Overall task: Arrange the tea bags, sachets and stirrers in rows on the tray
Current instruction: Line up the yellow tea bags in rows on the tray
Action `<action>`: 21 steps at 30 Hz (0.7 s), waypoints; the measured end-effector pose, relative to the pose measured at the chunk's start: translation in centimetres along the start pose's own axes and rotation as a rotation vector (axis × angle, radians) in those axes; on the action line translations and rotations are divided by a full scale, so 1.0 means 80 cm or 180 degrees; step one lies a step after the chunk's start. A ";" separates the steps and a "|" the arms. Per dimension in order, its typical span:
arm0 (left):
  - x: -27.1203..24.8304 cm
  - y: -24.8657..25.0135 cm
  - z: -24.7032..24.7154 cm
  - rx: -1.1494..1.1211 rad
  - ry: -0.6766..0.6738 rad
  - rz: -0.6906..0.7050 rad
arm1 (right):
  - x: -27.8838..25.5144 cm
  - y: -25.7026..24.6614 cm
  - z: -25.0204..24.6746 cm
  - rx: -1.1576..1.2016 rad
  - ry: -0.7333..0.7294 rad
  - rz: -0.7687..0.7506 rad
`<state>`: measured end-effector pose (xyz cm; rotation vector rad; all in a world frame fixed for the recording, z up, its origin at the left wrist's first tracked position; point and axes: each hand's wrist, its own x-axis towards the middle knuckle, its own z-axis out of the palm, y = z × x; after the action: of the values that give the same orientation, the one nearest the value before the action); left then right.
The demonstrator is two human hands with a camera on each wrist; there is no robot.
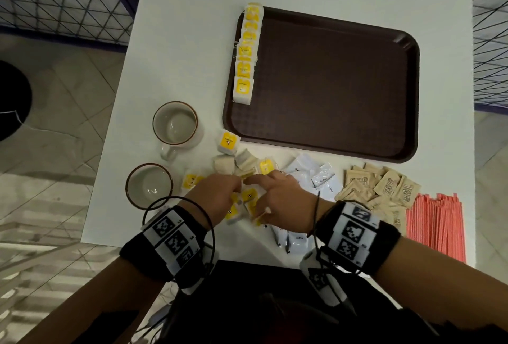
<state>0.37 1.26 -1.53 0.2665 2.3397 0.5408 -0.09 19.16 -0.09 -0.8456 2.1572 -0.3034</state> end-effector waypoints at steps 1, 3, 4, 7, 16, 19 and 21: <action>-0.001 0.000 -0.001 -0.0059 0.0039 -0.0006 | 0.006 -0.001 0.005 -0.0001 0.0148 -0.0049; -0.003 -0.001 -0.005 -0.0178 0.0117 0.0017 | 0.015 0.002 0.013 -0.0064 0.0430 -0.0227; -0.005 -0.002 -0.006 -0.0224 0.0137 0.0034 | 0.019 0.006 0.017 -0.0116 0.0473 -0.0312; -0.010 -0.001 -0.014 -0.0396 0.0176 0.0077 | 0.026 0.012 0.015 -0.0078 0.0420 -0.0428; -0.015 0.007 -0.084 -0.1293 0.0572 0.0383 | -0.004 0.032 -0.022 0.1234 0.1210 -0.0062; 0.010 0.008 -0.120 -0.1433 0.0863 0.0452 | -0.009 0.045 -0.039 0.1659 0.1816 0.0215; 0.038 0.005 -0.140 -0.1240 0.1029 0.0448 | -0.007 0.054 -0.051 0.1801 0.2249 0.0416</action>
<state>-9.52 -0.82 4.24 0.1696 2.4656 1.1650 -4.93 22.52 0.92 -0.2785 2.5258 -1.2228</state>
